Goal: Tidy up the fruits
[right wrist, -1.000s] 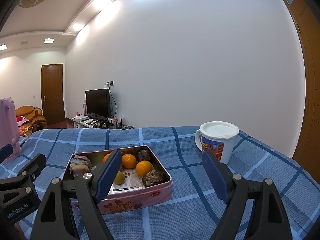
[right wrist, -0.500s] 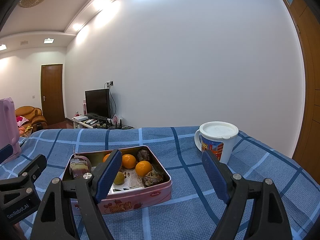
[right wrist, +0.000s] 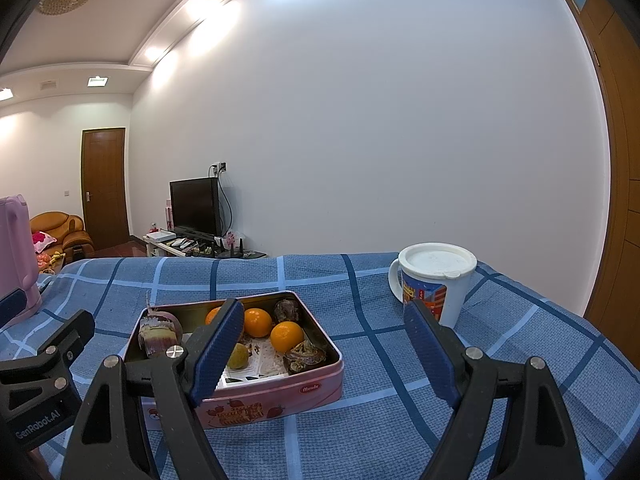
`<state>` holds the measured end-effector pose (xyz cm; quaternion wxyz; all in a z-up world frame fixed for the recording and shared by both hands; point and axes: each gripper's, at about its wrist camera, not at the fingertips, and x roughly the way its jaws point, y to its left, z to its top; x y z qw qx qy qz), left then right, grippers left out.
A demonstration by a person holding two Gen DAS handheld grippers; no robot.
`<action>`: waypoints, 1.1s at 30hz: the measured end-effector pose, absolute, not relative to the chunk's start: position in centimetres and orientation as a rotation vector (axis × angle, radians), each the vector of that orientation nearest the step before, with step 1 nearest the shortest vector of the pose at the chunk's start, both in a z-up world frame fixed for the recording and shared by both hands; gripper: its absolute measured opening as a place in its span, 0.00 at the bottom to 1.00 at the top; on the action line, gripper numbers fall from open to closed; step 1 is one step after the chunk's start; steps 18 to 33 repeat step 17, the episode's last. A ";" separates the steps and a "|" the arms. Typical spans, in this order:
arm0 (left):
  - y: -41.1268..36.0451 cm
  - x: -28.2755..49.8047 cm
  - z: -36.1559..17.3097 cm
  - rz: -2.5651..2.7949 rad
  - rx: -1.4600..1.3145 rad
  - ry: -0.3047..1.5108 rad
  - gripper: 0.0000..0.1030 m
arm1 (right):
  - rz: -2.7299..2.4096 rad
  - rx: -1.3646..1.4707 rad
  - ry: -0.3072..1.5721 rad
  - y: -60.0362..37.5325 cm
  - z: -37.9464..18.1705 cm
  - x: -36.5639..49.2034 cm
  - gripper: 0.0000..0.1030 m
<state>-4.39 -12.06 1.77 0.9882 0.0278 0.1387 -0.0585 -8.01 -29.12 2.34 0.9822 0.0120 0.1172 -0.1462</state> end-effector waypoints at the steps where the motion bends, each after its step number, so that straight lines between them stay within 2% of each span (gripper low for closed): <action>1: -12.1 -4.4 1.7 -0.117 0.058 0.279 1.00 | -0.294 0.024 0.236 -29.1 2.3 -8.0 0.81; 33: -11.9 -4.4 1.7 -0.120 0.050 0.283 1.00 | -0.300 0.028 0.244 -29.3 2.3 -8.1 0.81</action>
